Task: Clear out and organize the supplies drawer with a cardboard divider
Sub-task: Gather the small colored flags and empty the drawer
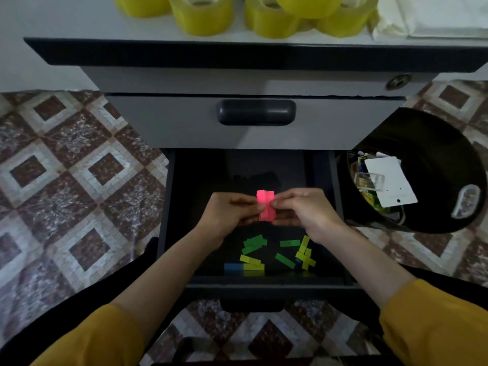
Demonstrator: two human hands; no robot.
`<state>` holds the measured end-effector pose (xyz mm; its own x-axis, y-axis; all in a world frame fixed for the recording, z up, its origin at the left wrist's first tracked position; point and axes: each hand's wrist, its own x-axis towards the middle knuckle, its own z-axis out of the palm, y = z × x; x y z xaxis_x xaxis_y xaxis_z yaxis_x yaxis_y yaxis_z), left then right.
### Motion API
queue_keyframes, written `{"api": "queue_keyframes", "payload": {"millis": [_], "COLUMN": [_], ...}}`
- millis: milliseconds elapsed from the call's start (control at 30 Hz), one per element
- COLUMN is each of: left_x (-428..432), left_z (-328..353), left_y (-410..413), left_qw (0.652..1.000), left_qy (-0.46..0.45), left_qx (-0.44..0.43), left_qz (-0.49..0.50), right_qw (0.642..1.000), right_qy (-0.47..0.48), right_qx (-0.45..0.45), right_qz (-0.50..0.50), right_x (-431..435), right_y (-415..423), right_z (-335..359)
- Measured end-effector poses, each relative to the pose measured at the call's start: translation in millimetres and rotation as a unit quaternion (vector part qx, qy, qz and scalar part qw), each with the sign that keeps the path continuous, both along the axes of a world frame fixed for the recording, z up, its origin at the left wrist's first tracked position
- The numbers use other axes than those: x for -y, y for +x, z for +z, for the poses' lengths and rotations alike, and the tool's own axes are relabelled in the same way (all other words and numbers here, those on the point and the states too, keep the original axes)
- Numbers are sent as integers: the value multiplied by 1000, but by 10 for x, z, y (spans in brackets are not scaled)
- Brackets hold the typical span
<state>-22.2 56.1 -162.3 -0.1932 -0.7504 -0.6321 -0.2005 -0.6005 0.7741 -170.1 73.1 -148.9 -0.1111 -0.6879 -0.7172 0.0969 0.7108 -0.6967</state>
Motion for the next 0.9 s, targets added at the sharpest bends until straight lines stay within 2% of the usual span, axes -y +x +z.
{"api": "queue_keyframes", "payload": {"millis": [367,467,667,700,767,833,900], "left_x": [-5,-7,-11,-2,48,132,186], "left_z": [-4,21,33,27,2,23,52], "left_y": [-13,-15,-23,-22,17,99,166], "left_qw": [998,997,997,997,988,945,903], "left_qy": [-49,-60,-53,-59,-141,-263,-351], "left_qx": [-2,-2,-55,-44,65,194,233], "left_qz": [28,43,32,27,2,-30,-84], "right_qw": [997,997,997,997,998,998,997], "right_qy": [-35,-47,-68,-68,-62,-59,-66], "right_qx": [68,59,19,22,26,16,1], "right_qz": [-11,-10,-2,-2,6,24,49], "right_x": [-24,-25,-10,-9,3,21,39], "right_y": [26,42,28,27,18,-13,-42], "right_z": [62,64,56,58,66,81,90]}}
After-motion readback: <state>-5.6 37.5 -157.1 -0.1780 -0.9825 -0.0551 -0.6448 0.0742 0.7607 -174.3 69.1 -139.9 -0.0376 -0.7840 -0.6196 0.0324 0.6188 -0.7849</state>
